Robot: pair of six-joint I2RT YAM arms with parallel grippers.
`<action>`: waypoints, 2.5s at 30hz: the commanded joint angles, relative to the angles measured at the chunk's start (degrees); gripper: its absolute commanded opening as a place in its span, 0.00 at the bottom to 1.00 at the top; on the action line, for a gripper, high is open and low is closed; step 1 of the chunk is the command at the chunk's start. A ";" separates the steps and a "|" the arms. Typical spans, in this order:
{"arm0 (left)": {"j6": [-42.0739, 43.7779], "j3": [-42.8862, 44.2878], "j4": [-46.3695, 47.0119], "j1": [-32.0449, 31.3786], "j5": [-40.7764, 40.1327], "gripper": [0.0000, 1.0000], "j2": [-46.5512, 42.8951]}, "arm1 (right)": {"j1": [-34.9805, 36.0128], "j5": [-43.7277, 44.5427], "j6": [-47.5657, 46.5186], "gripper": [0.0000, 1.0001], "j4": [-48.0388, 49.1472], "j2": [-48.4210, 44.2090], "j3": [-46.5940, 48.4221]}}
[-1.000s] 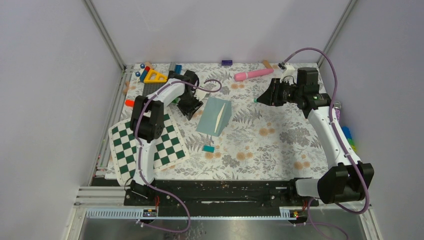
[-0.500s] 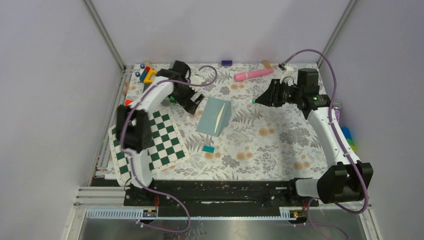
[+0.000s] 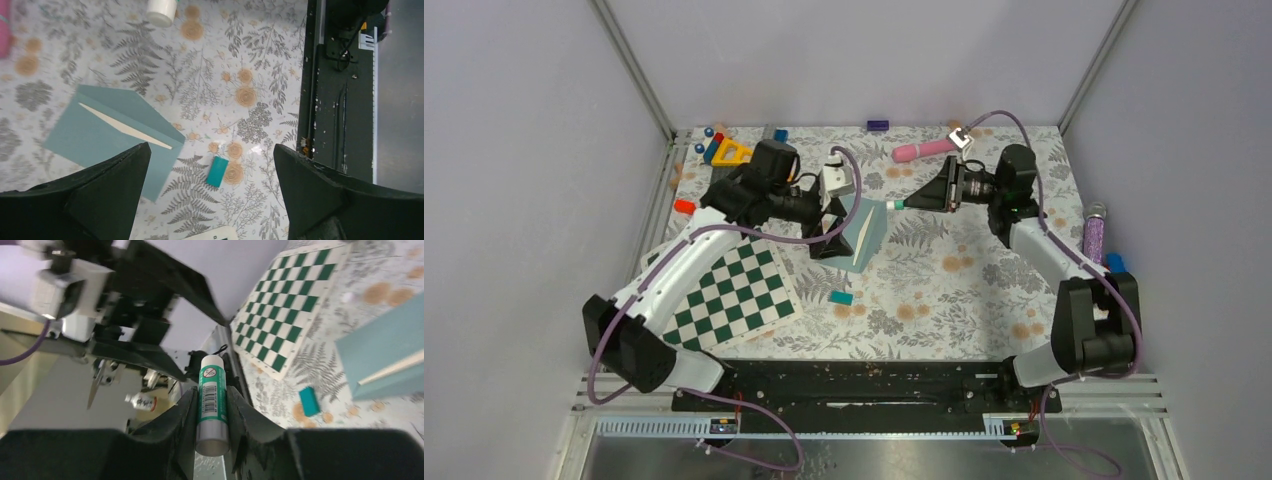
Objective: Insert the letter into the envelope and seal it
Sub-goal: Unscrew the solid glue.
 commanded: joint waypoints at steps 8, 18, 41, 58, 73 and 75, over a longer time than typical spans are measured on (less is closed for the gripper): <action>-4.79 1.16 6.65 -2.73 5.20 0.99 2.06 | 11.06 -9.93 32.82 0.00 45.92 12.01 0.28; -6.85 2.99 6.44 -3.05 6.77 0.98 4.62 | 13.99 -8.35 11.29 0.00 20.45 10.57 0.90; -1.52 8.73 -3.02 -4.89 5.16 0.52 12.71 | 14.40 -5.88 9.53 0.00 17.52 10.34 1.26; -0.83 9.16 -4.05 -5.24 5.88 0.00 13.47 | 14.44 -4.57 -2.54 0.12 2.09 9.97 3.55; -3.58 5.62 -1.63 -4.04 9.70 0.00 10.57 | 10.72 1.32 -38.28 0.60 -36.40 2.33 10.76; -4.48 5.74 -1.53 -2.96 11.79 0.00 11.04 | 10.62 2.62 -47.03 0.60 -40.63 0.75 10.60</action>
